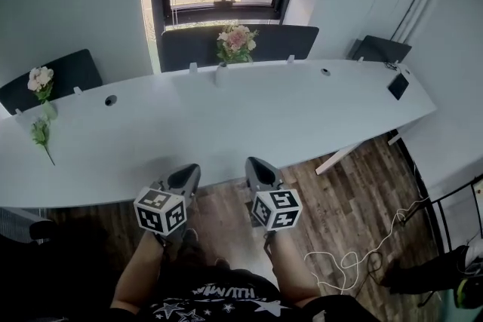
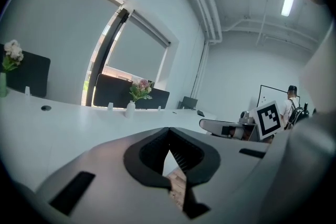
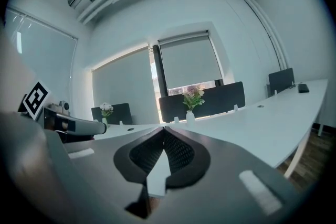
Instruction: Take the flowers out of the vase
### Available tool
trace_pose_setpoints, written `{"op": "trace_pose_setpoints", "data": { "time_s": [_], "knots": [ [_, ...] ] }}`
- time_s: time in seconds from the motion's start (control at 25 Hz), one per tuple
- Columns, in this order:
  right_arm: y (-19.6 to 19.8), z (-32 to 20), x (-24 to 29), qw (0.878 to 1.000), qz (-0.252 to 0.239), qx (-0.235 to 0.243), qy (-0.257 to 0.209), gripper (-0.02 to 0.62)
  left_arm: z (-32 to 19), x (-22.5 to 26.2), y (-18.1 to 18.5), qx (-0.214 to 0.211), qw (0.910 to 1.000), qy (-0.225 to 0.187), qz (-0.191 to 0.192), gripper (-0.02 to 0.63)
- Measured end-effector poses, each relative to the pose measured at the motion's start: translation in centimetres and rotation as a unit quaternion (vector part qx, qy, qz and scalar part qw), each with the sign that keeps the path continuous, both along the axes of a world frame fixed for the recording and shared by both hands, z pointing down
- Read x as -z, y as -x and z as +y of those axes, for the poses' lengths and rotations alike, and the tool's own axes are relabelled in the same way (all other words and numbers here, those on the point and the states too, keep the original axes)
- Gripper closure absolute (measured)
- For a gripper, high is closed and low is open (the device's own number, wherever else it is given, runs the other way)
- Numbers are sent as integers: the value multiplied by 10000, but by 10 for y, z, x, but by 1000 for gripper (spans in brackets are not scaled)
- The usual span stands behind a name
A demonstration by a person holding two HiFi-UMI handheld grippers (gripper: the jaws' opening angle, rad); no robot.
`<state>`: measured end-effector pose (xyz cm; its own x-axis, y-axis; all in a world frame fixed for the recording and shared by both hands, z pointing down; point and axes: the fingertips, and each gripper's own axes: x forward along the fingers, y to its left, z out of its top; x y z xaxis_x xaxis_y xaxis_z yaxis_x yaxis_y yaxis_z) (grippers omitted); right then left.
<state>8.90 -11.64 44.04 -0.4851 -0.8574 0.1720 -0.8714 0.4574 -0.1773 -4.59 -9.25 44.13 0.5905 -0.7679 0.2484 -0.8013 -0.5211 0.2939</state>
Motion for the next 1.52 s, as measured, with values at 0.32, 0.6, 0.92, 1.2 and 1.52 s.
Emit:
{"op": "trace_pose_setpoints", "data": {
  "time_s": [0.32,0.6,0.92,1.2,1.52],
  "knots": [
    [24,-60,8,9995,48,-317,-36,592,-71,7,26,-306,9994,-94,147,597],
    [50,-105,9,9984,119,-551,-10,592,-127,13,63,-450,9985,-128,276,597],
    [60,-121,0,9954,181,-931,144,592,-168,9,97,-599,9974,-80,397,597],
    [52,-130,1,9928,189,-1166,209,592,-181,9,96,-783,9962,-42,386,597],
    [68,-158,-10,9957,143,-874,271,592,-197,11,105,-553,9972,-48,502,597]
  ]
}}
